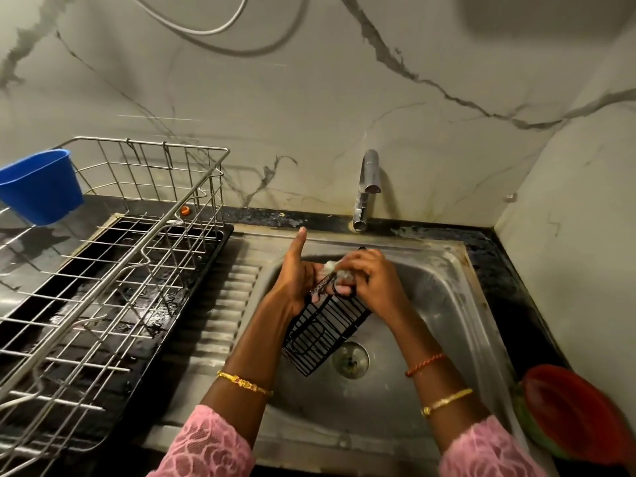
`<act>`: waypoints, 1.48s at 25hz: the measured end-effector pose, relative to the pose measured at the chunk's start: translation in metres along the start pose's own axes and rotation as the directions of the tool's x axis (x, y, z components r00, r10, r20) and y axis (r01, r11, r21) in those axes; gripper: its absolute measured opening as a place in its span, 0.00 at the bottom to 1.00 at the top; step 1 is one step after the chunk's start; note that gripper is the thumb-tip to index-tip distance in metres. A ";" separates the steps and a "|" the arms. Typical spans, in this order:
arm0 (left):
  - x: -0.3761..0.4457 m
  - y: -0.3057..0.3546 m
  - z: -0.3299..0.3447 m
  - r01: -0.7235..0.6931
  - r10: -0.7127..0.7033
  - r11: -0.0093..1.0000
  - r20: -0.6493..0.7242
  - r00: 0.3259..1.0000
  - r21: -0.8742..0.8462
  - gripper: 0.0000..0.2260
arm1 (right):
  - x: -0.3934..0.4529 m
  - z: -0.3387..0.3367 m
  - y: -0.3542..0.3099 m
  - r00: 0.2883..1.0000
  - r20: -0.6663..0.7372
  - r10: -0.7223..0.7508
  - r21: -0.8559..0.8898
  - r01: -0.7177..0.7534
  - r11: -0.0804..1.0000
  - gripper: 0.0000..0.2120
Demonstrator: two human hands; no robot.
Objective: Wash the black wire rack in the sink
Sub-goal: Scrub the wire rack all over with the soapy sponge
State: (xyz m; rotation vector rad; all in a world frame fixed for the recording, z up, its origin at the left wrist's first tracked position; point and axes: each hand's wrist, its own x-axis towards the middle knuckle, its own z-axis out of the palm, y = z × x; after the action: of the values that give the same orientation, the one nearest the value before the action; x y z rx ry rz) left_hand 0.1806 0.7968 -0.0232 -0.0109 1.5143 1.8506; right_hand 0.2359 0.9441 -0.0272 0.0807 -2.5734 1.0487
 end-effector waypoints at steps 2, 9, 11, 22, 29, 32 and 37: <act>-0.004 0.004 0.002 -0.006 0.006 1.000 0.005 1.000 0.009 0.43 | 0.011 -0.009 0.009 0.995 -0.049 0.084 0.021 -0.083 0.996 0.14; -0.005 0.001 0.000 0.011 -0.010 0.999 0.021 1.000 -0.037 0.44 | -0.030 0.016 -0.028 0.964 0.080 -0.252 0.045 0.249 0.967 0.19; -0.010 0.001 0.004 -0.011 0.010 1.000 0.031 0.999 0.028 0.43 | -0.018 0.006 -0.015 0.985 0.042 -0.165 0.031 0.164 0.986 0.16; -0.022 -0.002 0.009 -0.096 0.100 0.994 -0.090 0.991 0.057 0.33 | -0.010 0.001 -0.002 0.999 -0.025 -0.043 0.029 0.044 0.999 0.15; -0.031 -0.009 0.013 -0.176 0.173 0.984 -0.244 0.954 0.011 0.08 | 0.026 -0.006 0.016 0.956 -0.140 0.256 0.073 -0.248 0.966 0.15; -0.028 -0.013 0.004 -0.199 0.174 0.976 -0.242 0.955 -0.085 0.08 | 0.005 0.007 -0.005 0.996 -0.086 -0.008 -0.057 0.004 0.998 0.18; -0.033 -0.016 0.000 -0.180 0.166 0.983 -0.226 0.960 -0.045 0.16 | 0.021 0.002 0.004 0.991 -0.091 0.099 -0.028 -0.102 0.994 0.18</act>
State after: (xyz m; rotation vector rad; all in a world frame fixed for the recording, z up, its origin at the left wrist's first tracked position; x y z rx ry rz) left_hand 0.2137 0.7802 -0.0224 -0.1229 1.6491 2.0957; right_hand 0.2146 0.9476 -0.0241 -0.1027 -2.5348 1.0217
